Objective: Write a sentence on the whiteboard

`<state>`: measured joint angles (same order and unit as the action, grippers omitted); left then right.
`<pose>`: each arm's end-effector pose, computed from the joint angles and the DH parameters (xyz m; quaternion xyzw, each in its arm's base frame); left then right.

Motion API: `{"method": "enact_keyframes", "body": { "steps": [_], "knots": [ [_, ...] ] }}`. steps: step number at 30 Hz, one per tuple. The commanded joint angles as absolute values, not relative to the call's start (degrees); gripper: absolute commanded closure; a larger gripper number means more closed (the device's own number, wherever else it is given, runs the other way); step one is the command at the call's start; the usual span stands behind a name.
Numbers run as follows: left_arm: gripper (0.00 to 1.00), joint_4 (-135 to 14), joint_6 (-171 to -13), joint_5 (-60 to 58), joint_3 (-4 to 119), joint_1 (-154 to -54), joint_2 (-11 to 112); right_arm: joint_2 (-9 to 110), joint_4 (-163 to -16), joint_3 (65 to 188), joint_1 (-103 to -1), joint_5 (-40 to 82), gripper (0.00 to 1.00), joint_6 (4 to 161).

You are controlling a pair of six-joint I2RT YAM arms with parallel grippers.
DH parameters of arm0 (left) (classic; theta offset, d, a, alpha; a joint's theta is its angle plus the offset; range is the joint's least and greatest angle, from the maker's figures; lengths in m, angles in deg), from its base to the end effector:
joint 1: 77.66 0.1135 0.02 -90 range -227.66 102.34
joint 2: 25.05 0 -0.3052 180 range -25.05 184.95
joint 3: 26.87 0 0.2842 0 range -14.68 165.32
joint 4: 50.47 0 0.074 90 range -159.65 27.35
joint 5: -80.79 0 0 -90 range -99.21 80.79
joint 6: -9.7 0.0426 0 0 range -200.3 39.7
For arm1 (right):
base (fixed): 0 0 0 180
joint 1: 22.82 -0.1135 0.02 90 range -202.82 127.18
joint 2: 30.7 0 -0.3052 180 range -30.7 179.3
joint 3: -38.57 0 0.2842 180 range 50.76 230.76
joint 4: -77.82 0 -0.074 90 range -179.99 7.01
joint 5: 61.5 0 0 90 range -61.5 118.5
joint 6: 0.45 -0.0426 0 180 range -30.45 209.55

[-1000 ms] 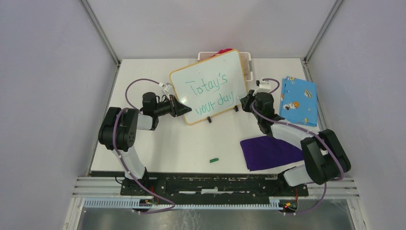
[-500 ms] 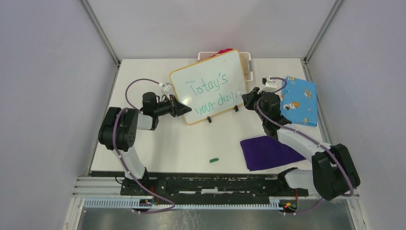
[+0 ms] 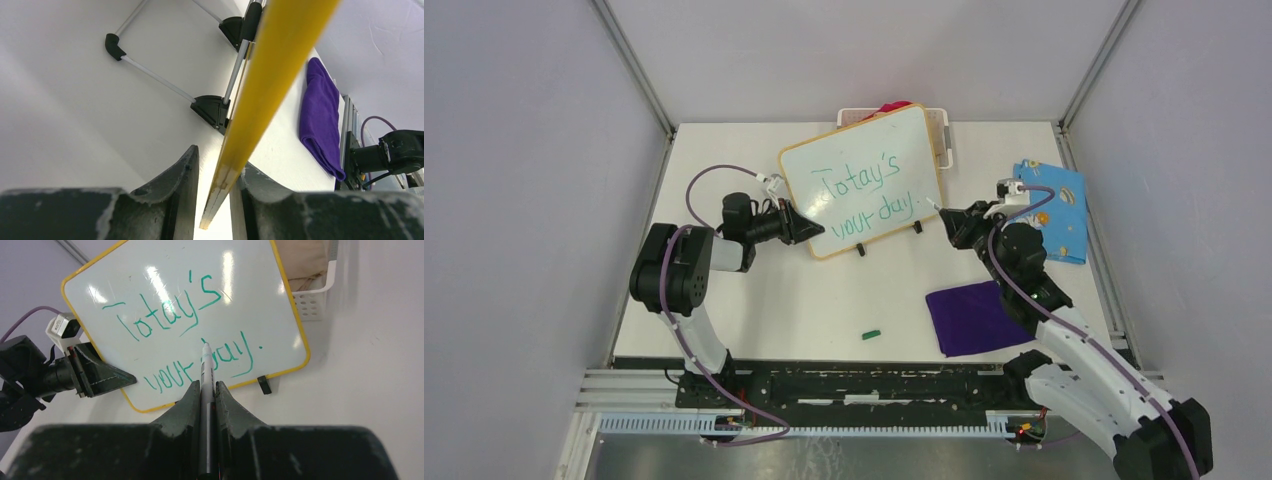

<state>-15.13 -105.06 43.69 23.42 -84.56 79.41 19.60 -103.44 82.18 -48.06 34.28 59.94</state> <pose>0.3503 -0.0766 0.1464 0.1430 0.7595 -0.4906 0.4024 0.2037 0.0913 0.3042 0.0621 0.7370 0.2764 0.6136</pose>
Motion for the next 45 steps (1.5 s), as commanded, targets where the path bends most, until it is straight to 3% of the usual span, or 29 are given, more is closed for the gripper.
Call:
{"method": "enact_keyframes", "body": {
  "steps": [1,12,16,22,23,24,32,38,41,45],
  "knots": [
    [0.65,-18.95,-101.22,42.16,23.23,-85.4,80.12,12.27,-97.2,80.72,-48.99,33.2,1.0,64.62],
    [0.54,-15.17,-104.2,43.69,22.35,-84.01,80.13,-1.19,-87.98,74.64,-49.1,36.67,1.0,69.8],
    [0.36,-15.07,-104.21,42.88,21.31,-83.66,78.79,-2.35,-87.74,74.36,-49.07,36.78,1.0,70.17],
    [0.2,-17.06,-103.35,41.67,20.42,-83.4,76.4,-2.44,-87.81,74.53,-49.25,36.59,1.0,70.28],
    [0.06,-17.45,-103.29,41.45,20.23,-83.4,75.76,-2.49,-87.94,74.62,-49.21,36.47,1.0,70.18],
    [0.01,-17.91,-103.1,41.09,19.93,-83.38,74.91,-2.54,-87.9,74.65,-49.24,36.29,1.0,70.18],
    [0.0,-35.32,-99.21,27.75,16.72,-81.47,56.98,-1.91,-88.16,75.88,-50.18,34.74,1.0,69.64],
    [0.0,-62.85,-98.73,-4.22,22.74,-81.27,39.2,-1.69,-88.52,75.88,-51.34,32.85,1.0,69.43],
    [0.0,-76.59,-105.78,-17.08,28.51,-81.27,35.39,-1.05,-88.38,76.38,-51.62,32.68,1.0,70.33],
    [0.0,-83.35,-109.25,-16.89,31.22,-81.31,29.56,0.38,-87.15,77.84,-51.82,32.54,1.0,72.09]
  ]
}}
